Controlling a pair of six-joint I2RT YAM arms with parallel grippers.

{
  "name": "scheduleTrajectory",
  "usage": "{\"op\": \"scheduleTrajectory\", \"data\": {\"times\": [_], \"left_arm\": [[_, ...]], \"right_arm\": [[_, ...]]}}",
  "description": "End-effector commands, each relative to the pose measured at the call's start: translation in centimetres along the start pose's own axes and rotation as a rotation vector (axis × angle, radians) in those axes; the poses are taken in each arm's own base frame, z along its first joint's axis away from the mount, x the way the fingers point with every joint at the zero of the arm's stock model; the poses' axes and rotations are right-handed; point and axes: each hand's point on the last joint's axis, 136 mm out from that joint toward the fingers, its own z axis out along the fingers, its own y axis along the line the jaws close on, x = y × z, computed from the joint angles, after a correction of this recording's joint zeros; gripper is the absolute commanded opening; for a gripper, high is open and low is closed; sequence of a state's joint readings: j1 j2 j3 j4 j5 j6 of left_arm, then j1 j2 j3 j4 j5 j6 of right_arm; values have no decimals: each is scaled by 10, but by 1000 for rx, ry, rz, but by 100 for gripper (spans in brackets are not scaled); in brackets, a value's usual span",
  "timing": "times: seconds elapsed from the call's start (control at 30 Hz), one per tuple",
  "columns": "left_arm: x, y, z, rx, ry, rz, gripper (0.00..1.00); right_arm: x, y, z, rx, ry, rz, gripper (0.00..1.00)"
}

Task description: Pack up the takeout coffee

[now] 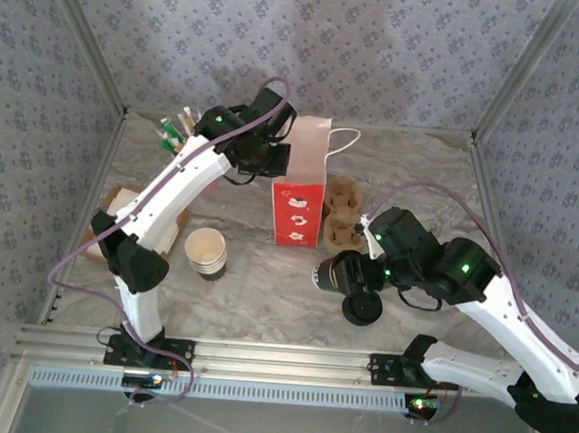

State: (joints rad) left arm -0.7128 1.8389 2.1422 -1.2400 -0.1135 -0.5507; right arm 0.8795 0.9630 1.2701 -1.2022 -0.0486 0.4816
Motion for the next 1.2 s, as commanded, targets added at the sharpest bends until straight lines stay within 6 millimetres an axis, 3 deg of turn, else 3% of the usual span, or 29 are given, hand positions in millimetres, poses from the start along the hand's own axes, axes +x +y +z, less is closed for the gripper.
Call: {"op": "scheduleTrajectory", "data": {"times": [0.0, 0.4, 0.63, 0.83, 1.0, 1.17], "left_arm": [[11, -6, -22, -9, 3, 5, 0], [58, -24, -60, -28, -41, -13, 0], [92, -23, -71, 16, -79, -69, 0], [106, -19, -70, 13, -92, -82, 0], [108, -3, -72, -16, -128, -113, 0], [113, 13, -79, -18, -156, -140, 0]], "right_arm": [[10, -3, -4, -5, 16, 14, 71], [17, 1, -25, -72, -44, 38, 70], [30, 6, -31, -122, -35, 40, 70], [36, 6, -24, -120, -15, 35, 70], [48, -12, -3, -14, 60, 54, 70], [43, -43, 1, 166, 65, 50, 70]]}}
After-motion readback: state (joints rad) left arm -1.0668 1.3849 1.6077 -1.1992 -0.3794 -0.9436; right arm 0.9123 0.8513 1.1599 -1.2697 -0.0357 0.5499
